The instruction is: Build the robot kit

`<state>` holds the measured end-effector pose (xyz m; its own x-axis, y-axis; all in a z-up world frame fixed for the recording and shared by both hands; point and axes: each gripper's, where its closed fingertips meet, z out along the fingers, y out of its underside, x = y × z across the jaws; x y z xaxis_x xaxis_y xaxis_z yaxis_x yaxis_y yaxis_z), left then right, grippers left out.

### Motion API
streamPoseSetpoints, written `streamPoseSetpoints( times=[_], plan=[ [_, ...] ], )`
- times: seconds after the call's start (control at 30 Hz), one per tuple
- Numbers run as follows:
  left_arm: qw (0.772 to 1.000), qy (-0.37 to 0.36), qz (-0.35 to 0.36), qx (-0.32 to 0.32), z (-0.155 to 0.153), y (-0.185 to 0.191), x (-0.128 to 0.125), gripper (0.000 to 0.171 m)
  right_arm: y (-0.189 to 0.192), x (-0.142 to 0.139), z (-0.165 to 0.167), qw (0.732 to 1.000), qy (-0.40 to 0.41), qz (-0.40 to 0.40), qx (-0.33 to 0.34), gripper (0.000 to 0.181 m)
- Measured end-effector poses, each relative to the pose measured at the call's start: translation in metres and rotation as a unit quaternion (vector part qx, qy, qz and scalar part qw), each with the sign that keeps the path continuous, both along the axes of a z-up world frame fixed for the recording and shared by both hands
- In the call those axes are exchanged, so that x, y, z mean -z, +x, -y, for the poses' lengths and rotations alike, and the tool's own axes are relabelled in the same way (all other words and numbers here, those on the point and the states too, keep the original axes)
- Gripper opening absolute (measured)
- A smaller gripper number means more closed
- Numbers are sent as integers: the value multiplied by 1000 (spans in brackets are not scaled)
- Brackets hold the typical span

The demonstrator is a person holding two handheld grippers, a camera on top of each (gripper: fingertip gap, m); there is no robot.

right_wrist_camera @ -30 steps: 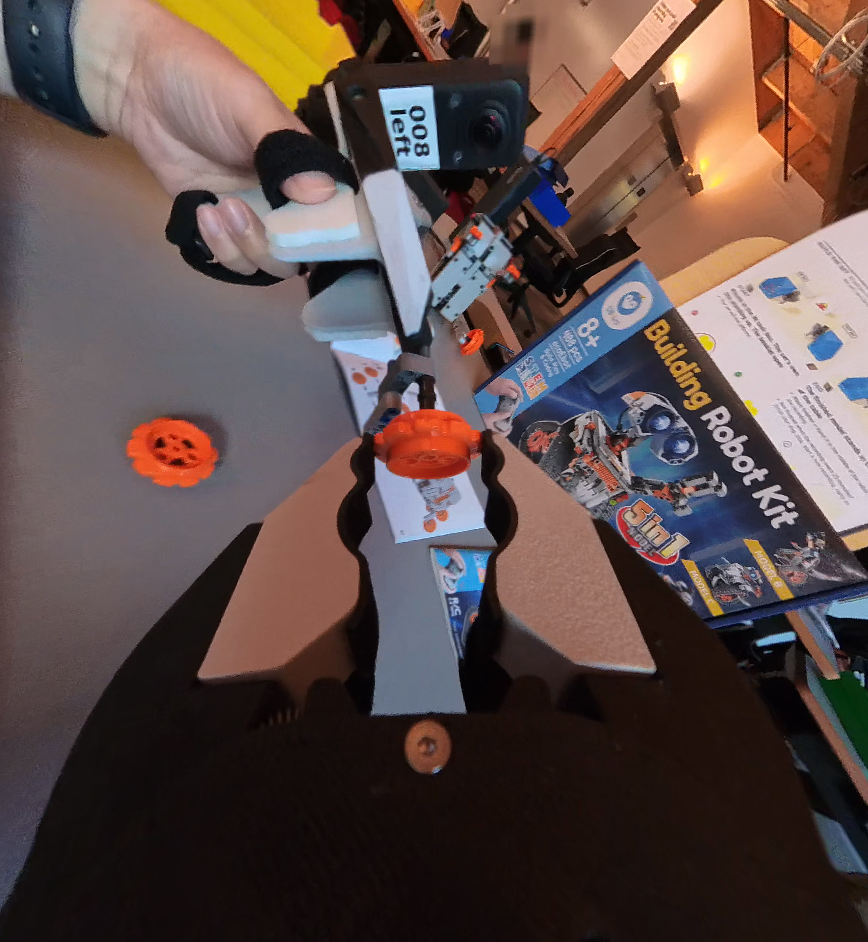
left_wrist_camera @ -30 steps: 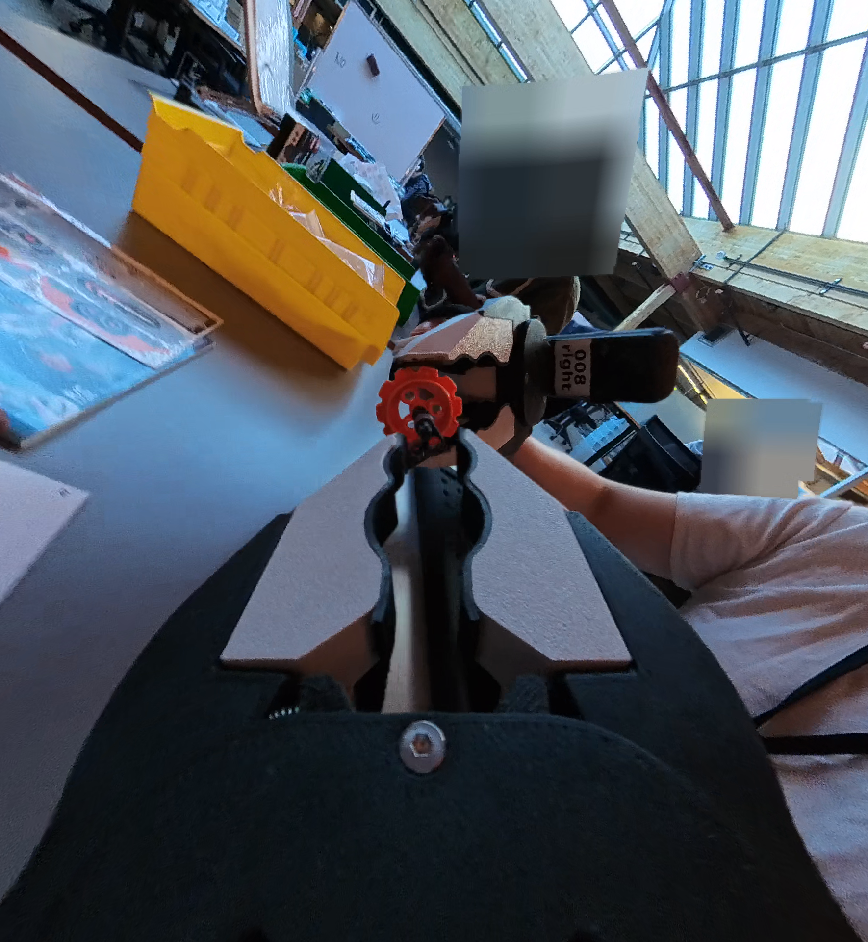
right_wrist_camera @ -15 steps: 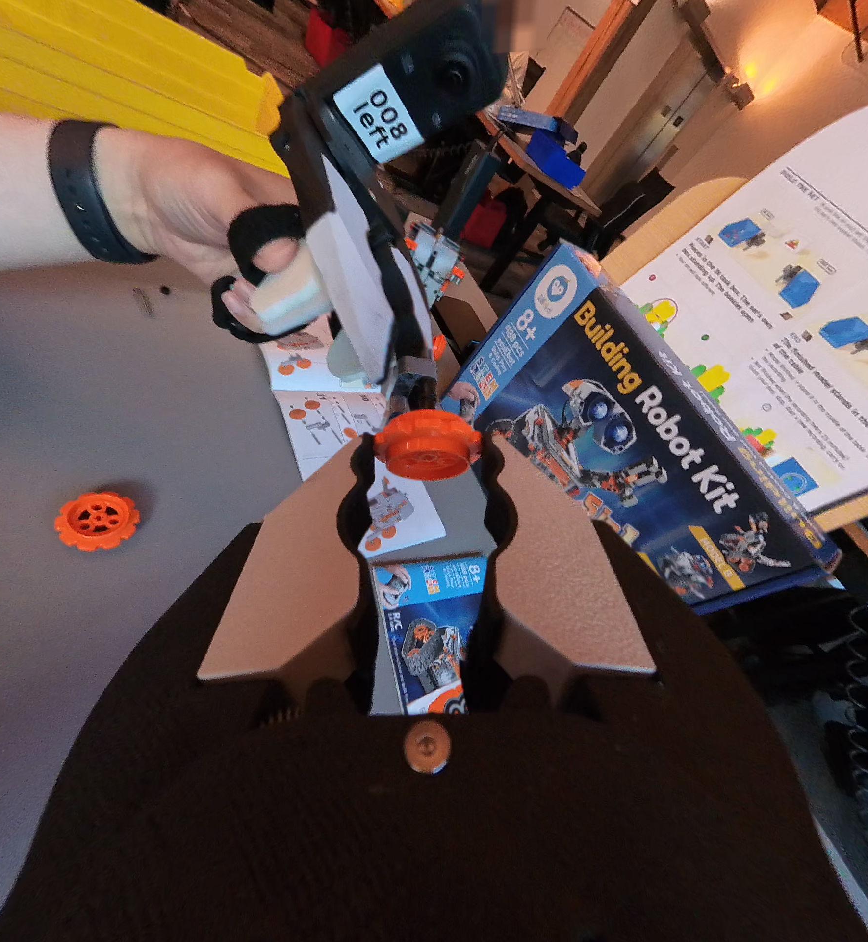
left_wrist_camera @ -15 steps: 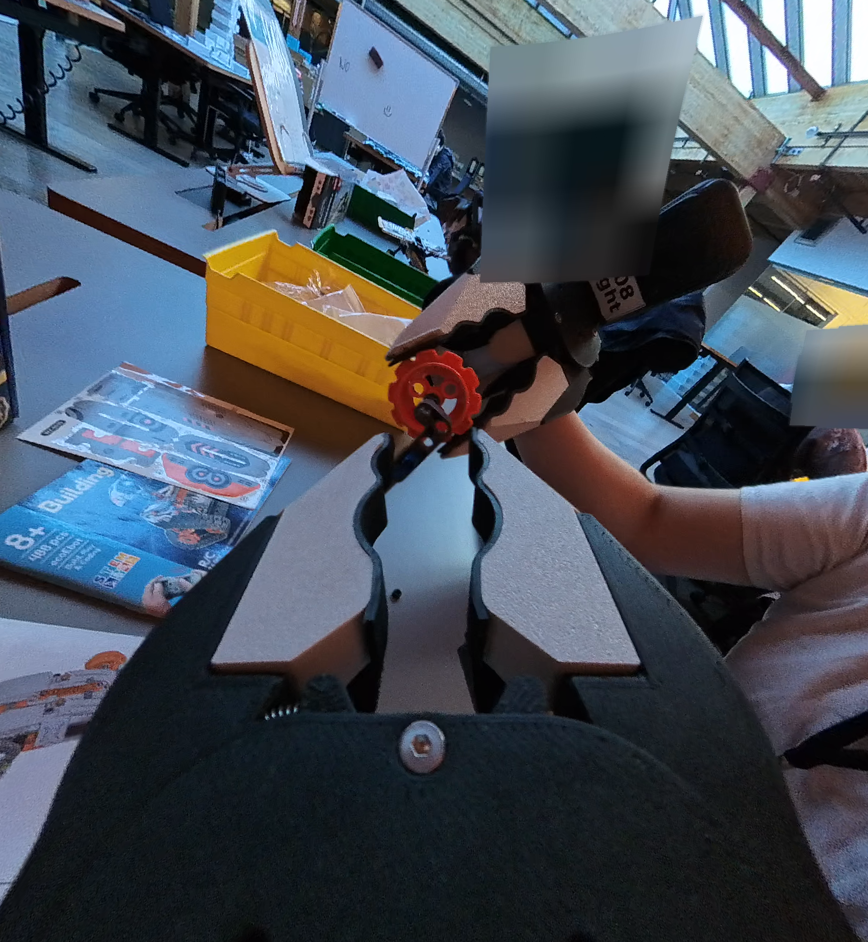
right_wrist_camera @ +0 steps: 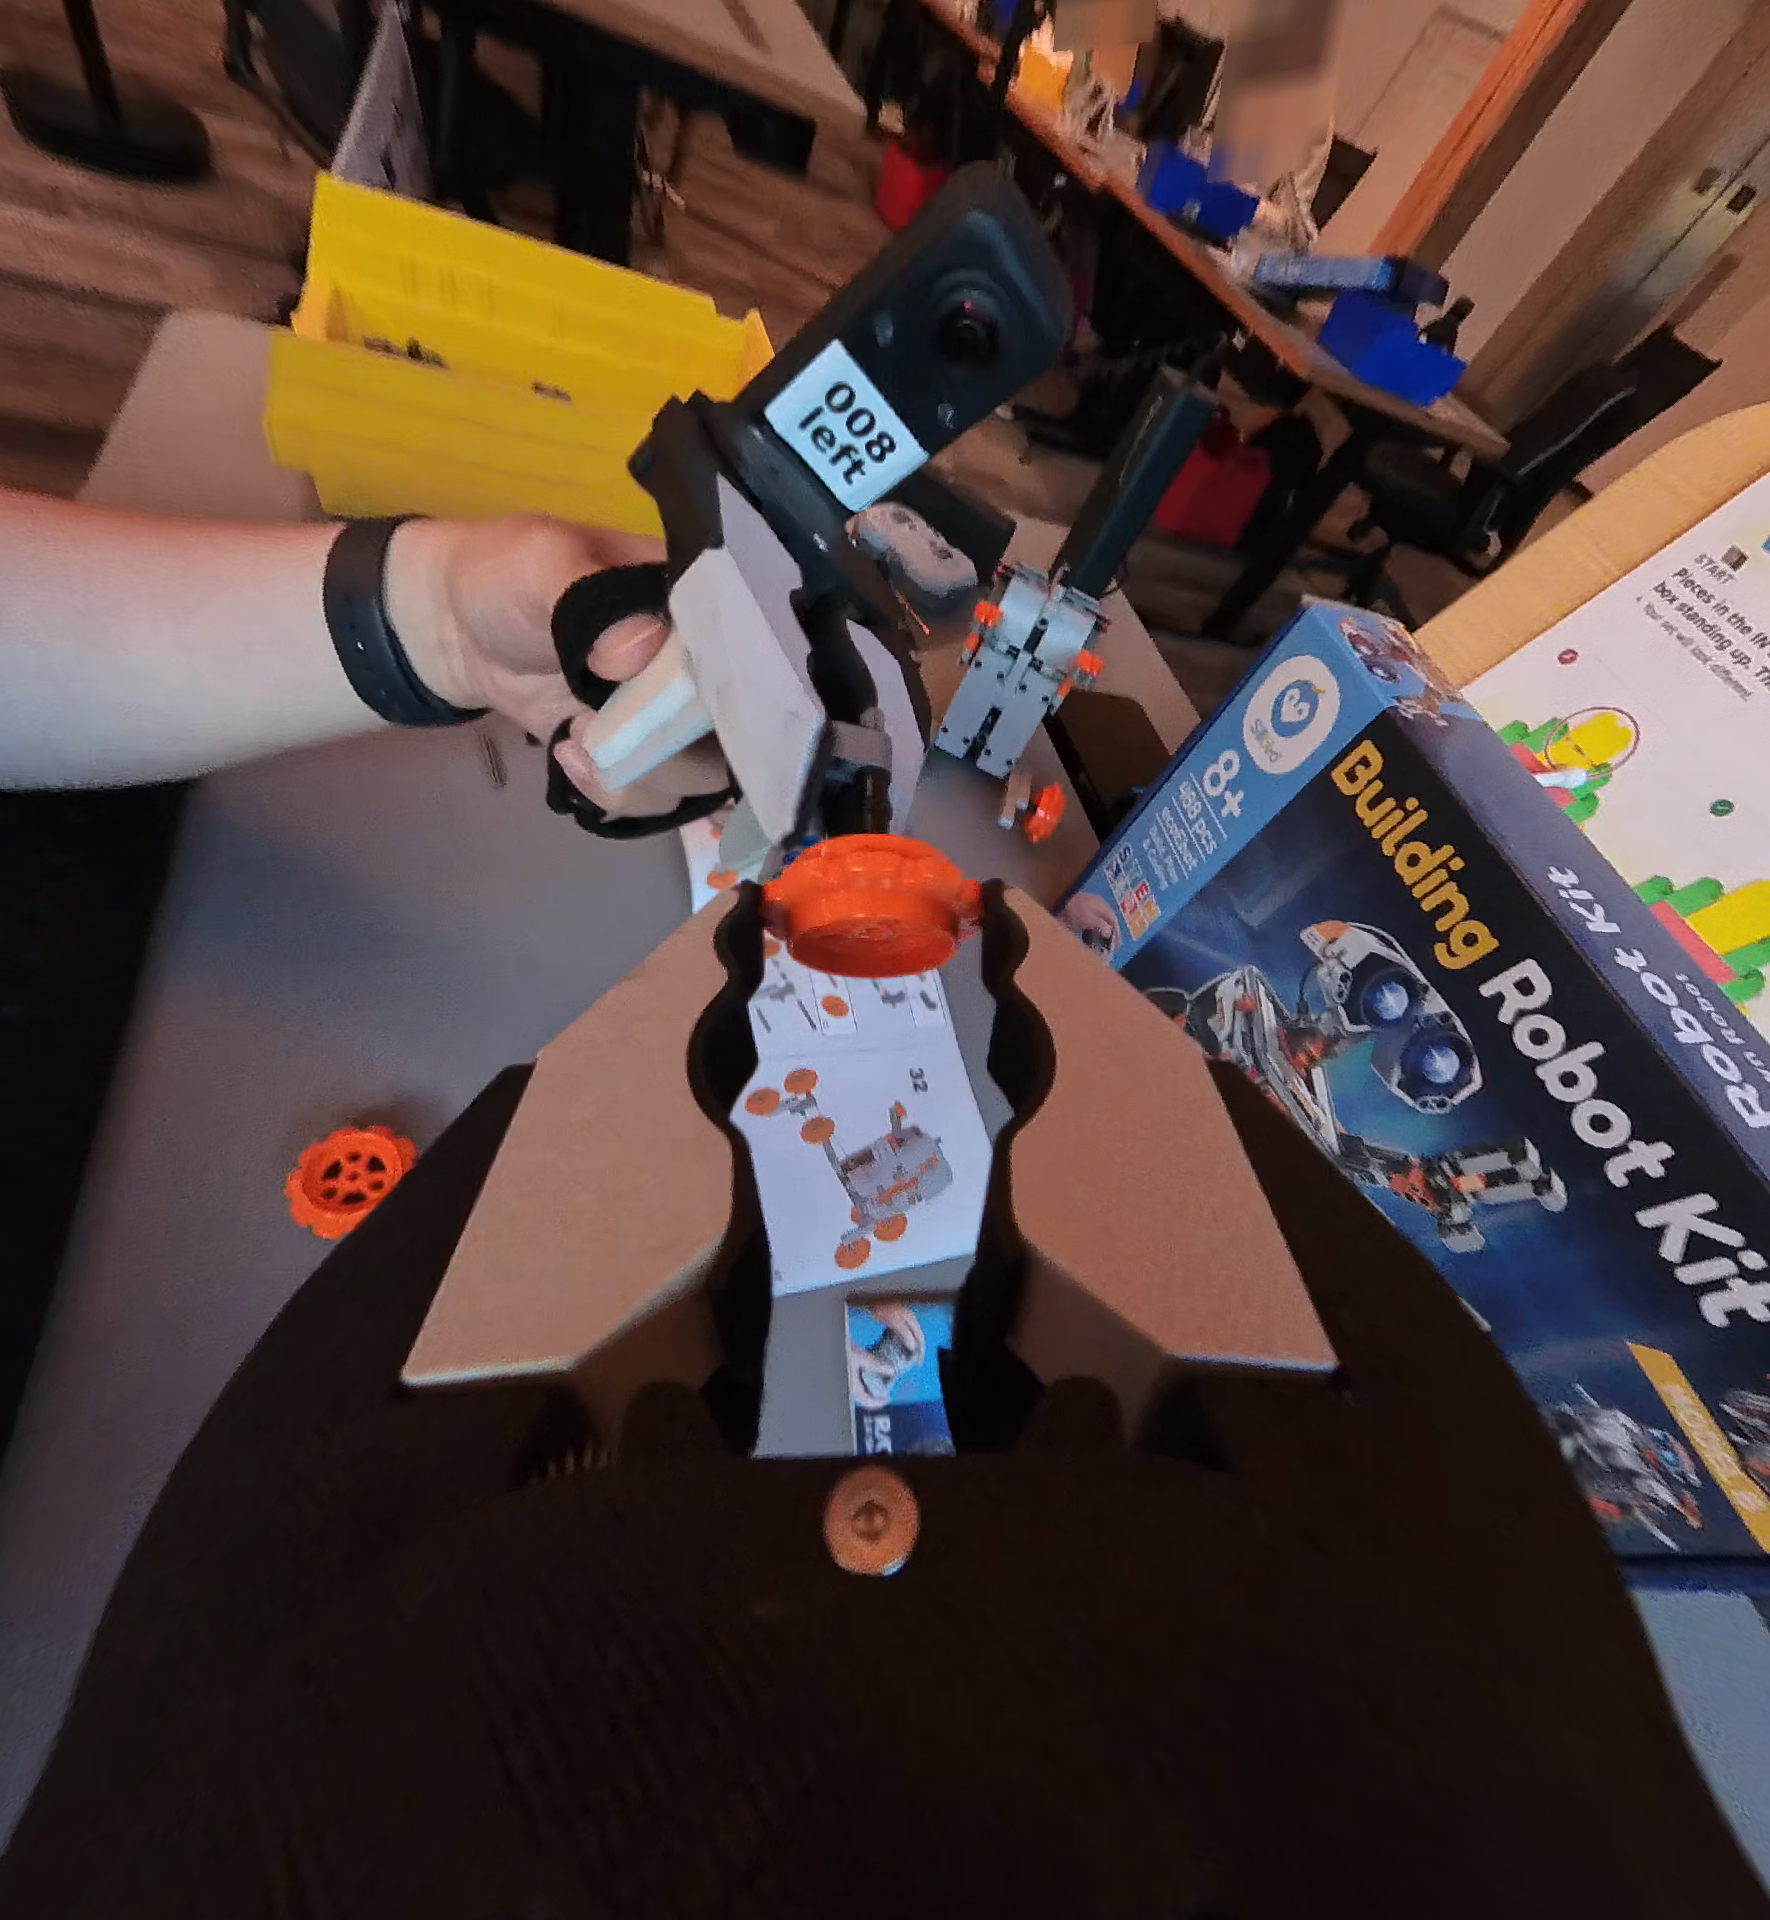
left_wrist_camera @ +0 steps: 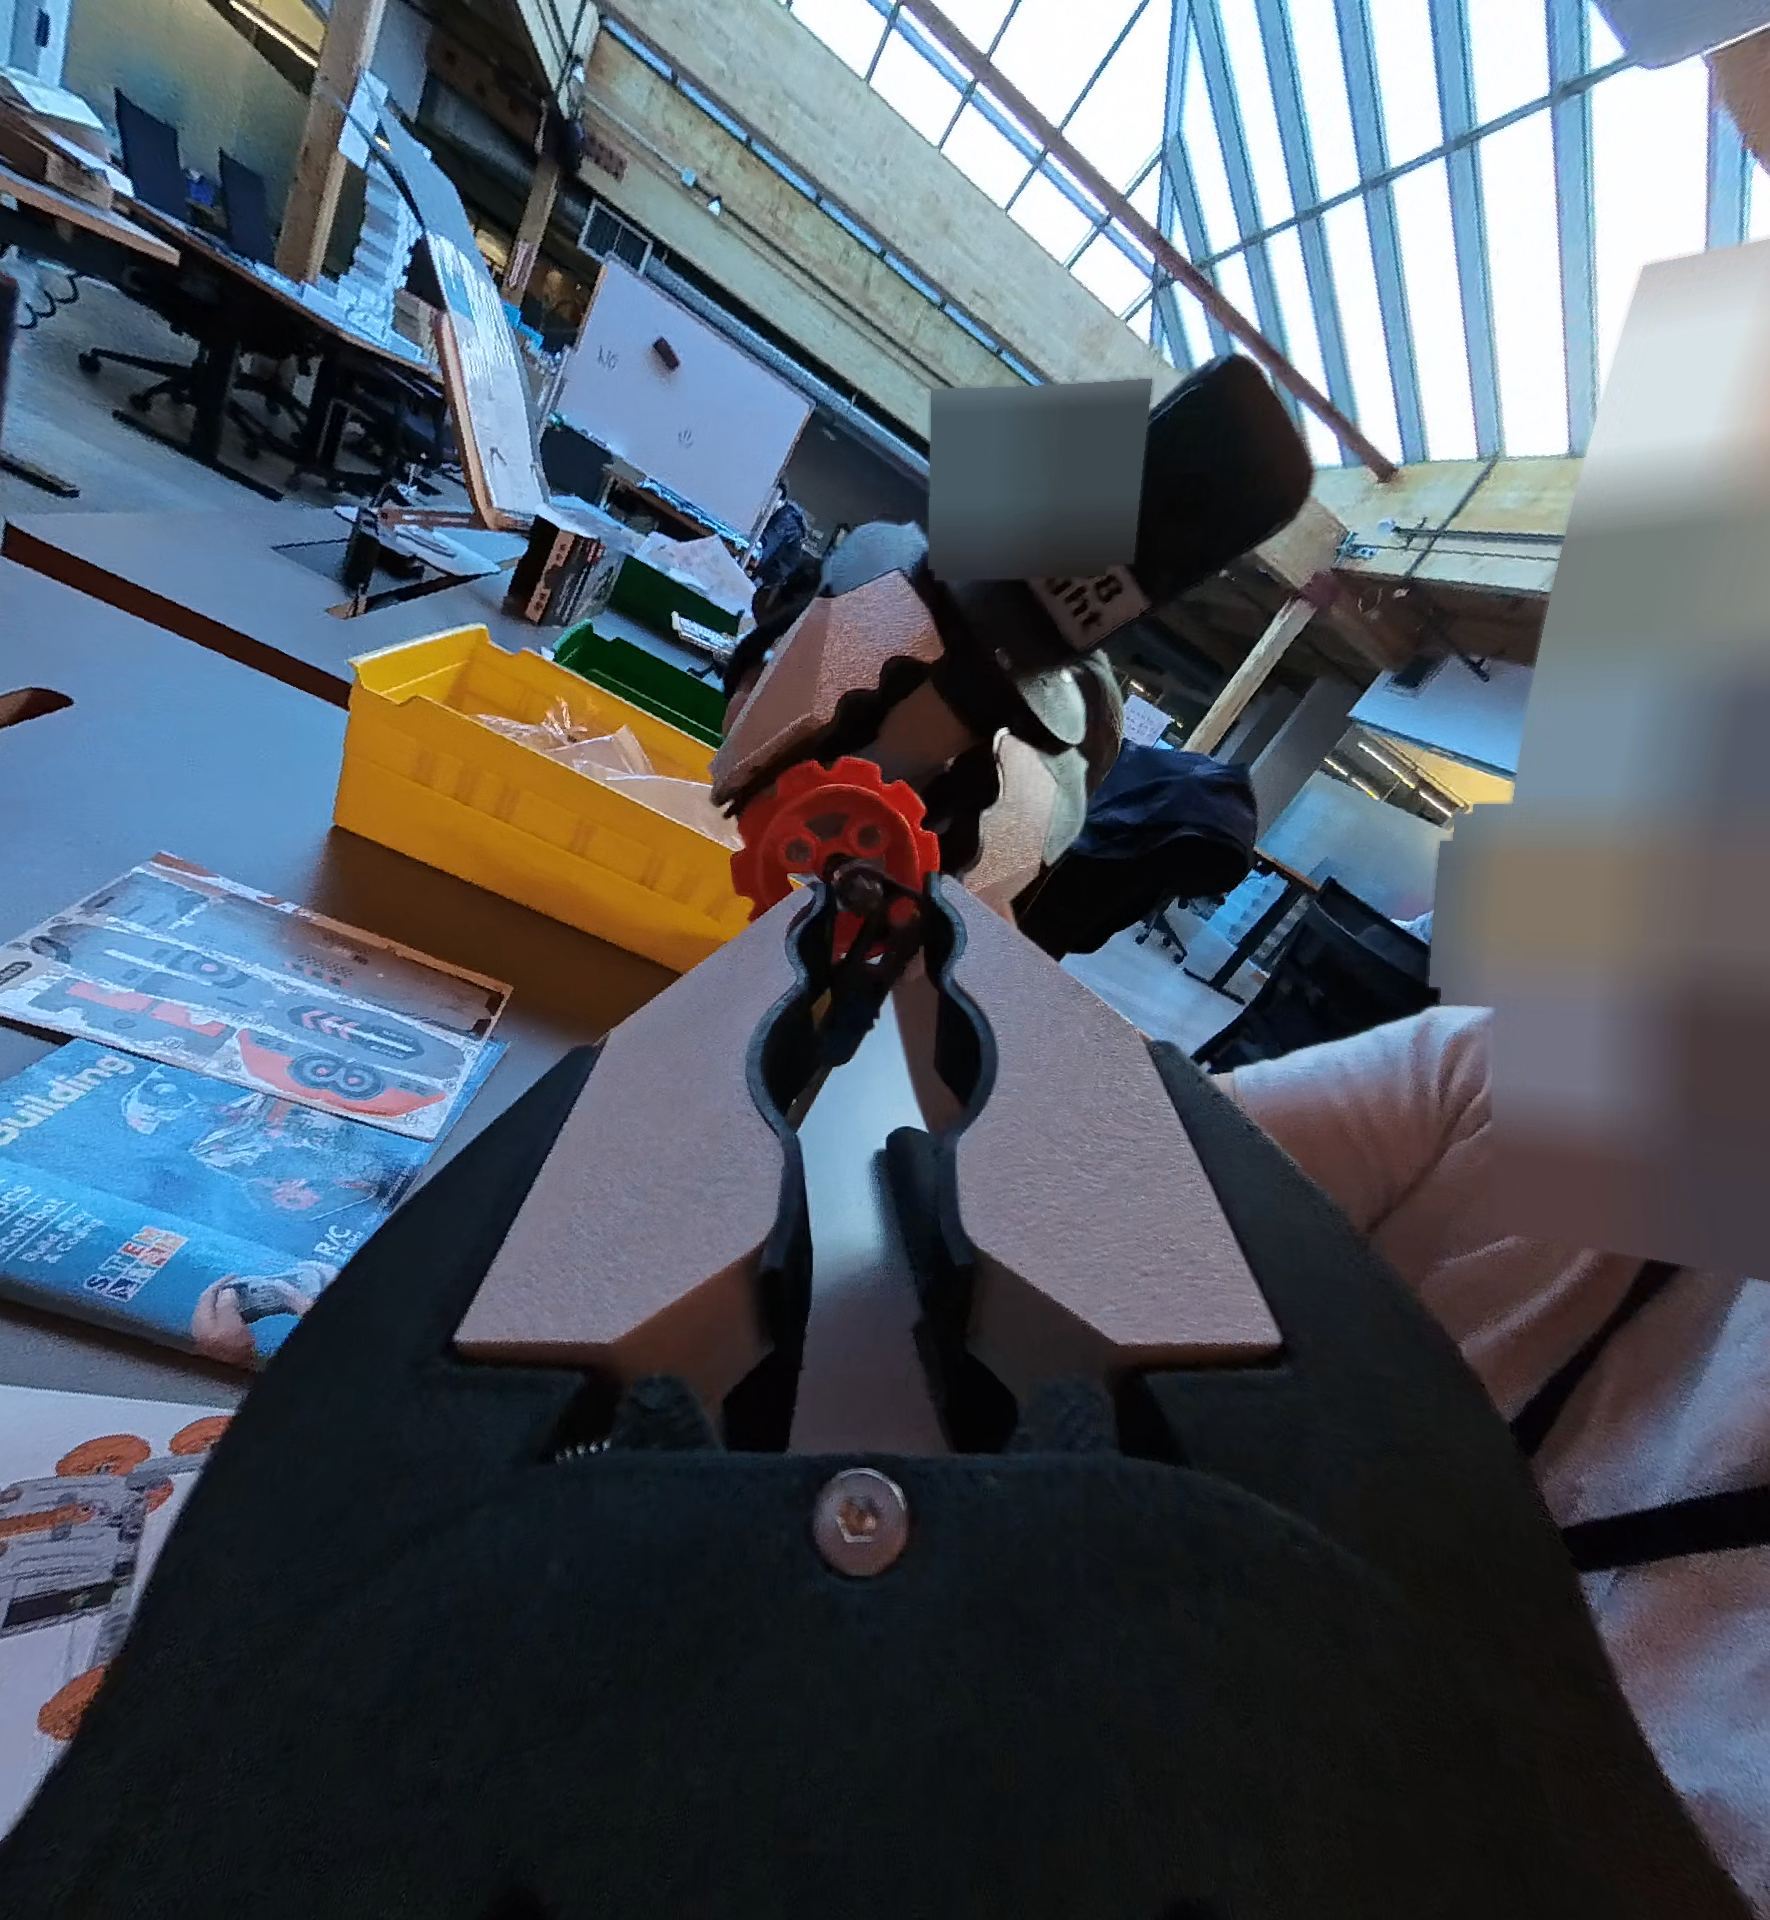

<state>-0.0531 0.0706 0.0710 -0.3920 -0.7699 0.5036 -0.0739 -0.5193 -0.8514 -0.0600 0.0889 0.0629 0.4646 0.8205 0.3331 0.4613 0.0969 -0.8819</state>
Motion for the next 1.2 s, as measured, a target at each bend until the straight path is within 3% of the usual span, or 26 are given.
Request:
streamPoseSetpoints(
  times=[0.3,0.47,0.63,0.8,0.93,1.1,1.2],
  plan=[
    [999,19,25,-15,-10,-6,2,15,11,2,-17,994,-60,-89,23,41],
    [992,89,-23,-84,-23,-4,21,25,21,4,-27,989,-82,-98,74,41],
    [953,219,-77,-194,-43,-5,27,29,25,9,-38,986,-71,-67,134,41],
    [888,330,-147,-285,-65,-13,34,33,24,17,-48,979,-65,-37,189,41],
    [878,318,-179,-310,-76,-6,50,34,14,16,-52,975,-71,-59,202,41],
    [889,257,-107,-363,-84,4,43,24,7,23,-52,970,-115,-91,194,41],
    [880,264,-92,-385,-87,2,42,17,10,26,-53,967,-133,-106,192,41]
  ],
)
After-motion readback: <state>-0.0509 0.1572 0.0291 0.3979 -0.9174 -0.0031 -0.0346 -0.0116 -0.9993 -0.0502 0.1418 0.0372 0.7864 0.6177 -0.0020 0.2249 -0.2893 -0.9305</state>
